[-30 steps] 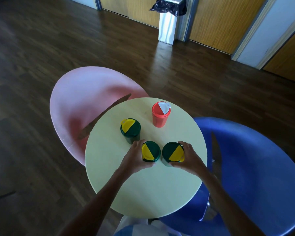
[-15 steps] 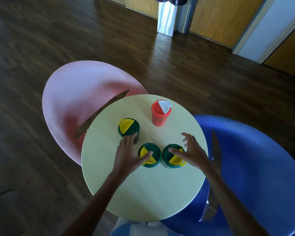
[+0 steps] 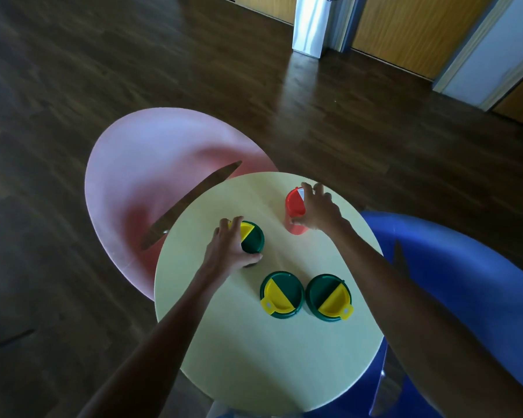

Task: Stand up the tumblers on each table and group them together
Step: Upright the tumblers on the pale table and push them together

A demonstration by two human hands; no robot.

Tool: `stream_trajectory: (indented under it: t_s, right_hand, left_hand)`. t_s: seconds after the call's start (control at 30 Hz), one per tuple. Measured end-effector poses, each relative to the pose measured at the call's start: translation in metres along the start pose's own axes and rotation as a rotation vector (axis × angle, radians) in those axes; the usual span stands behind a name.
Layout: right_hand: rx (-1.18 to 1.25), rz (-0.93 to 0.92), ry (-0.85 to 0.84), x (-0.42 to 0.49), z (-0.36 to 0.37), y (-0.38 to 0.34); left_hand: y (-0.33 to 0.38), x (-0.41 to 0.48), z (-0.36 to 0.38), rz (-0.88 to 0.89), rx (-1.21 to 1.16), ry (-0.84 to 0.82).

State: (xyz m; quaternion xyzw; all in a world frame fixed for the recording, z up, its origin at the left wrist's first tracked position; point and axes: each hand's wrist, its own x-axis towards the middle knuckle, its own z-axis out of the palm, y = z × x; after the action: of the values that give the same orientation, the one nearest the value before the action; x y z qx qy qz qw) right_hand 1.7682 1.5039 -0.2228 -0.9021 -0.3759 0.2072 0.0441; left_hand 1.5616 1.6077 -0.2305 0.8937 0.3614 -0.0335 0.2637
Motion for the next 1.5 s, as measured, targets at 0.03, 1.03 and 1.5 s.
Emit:
stream_trajectory:
  t_s: [0.03,1.03,1.5]
  right_hand:
    - [-0.004,-0.013,0.002,0.000,0.000,0.001]
    - [0.178,-0.012,-0.162,-0.095,0.009,0.053]
    - [0.248,0.022,-0.116,-0.102,0.014,0.051]
  left_hand:
    - [0.000,0.002,-0.001,0.011,-0.012,-0.007]
    - [0.071,-0.006,0.031,0.152,0.014,-0.117]
    - [0.069,-0.007,0.032,0.147,-0.001,-0.141]
